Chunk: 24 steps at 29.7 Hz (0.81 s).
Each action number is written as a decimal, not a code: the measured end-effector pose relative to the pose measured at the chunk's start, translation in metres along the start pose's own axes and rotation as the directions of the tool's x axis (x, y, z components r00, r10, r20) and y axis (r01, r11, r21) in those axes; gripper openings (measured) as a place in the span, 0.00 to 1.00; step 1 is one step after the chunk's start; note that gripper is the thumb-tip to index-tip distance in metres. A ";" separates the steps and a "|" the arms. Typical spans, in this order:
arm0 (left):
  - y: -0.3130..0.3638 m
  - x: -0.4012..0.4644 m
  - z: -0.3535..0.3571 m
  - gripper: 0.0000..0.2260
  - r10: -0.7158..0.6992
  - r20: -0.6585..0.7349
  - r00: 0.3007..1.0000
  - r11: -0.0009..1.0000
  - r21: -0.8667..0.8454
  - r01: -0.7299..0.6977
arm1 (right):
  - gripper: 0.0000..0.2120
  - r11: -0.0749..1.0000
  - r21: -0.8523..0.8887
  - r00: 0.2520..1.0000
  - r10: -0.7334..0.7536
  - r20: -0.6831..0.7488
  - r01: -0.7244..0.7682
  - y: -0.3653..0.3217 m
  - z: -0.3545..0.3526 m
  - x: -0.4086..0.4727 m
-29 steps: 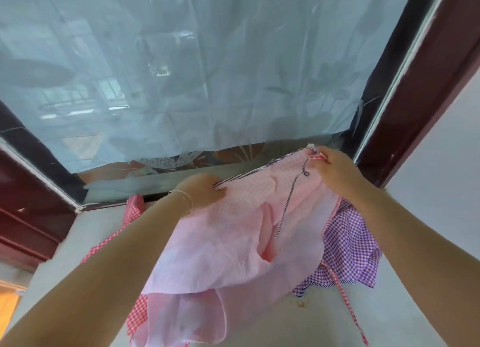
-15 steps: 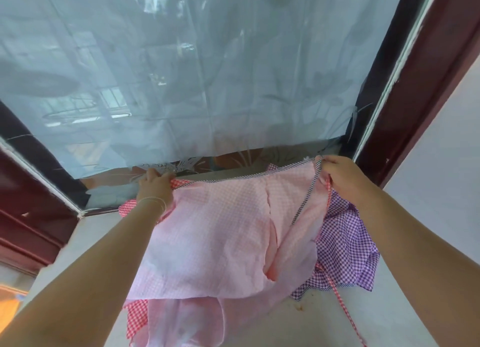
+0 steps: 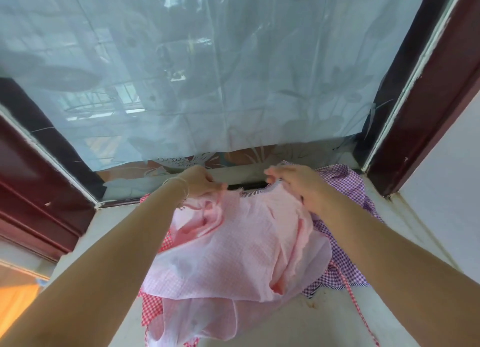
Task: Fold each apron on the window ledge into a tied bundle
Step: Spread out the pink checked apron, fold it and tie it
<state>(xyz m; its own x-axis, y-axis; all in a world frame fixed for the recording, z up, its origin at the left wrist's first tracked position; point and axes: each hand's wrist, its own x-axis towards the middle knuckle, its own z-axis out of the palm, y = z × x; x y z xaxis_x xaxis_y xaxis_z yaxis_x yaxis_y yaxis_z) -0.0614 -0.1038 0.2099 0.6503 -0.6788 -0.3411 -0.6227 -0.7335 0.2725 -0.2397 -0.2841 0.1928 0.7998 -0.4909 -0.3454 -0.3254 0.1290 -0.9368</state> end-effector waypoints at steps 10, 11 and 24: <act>0.017 -0.034 -0.031 0.01 0.335 0.333 0.882 0.942 -0.091 -0.324 | 0.17 0.821 -0.496 0.945 -0.151 0.289 0.283 -0.010 0.045 -0.009; 0.010 -0.034 -0.031 0.02 0.306 0.321 0.896 0.950 -0.041 -0.310 | 0.17 0.809 -0.513 0.948 -0.162 0.274 0.287 -0.009 0.042 -0.007; -0.062 -0.025 -0.003 0.13 -0.112 0.054 0.992 0.753 -0.646 0.120 | 0.20 0.956 -0.261 0.972 0.180 0.153 -0.136 0.004 0.015 -0.003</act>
<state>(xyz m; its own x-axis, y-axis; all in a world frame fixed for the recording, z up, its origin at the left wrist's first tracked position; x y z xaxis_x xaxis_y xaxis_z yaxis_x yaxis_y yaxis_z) -0.0376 -0.0419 0.2041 0.6913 -0.5895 -0.4178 -0.1096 -0.6571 0.7458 -0.2360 -0.2694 0.1891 0.7955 -0.3222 -0.5132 -0.5516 -0.0343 -0.8334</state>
